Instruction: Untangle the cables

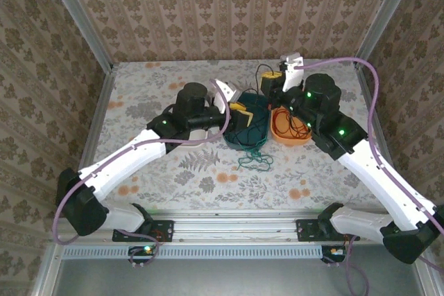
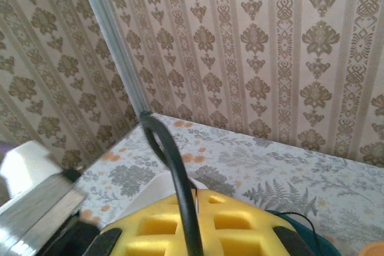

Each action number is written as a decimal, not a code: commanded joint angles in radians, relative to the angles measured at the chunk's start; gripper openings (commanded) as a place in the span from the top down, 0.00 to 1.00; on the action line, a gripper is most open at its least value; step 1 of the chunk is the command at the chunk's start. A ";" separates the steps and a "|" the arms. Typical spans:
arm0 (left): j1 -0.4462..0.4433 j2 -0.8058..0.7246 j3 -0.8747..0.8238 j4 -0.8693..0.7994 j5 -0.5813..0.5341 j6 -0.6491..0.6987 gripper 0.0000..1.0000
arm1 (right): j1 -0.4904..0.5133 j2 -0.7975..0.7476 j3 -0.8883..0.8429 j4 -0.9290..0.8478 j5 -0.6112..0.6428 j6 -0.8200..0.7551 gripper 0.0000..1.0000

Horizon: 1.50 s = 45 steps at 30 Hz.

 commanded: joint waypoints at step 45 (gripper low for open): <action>-0.106 -0.040 -0.248 0.482 -0.407 0.377 0.23 | -0.158 -0.061 0.039 -0.065 -0.350 0.275 1.00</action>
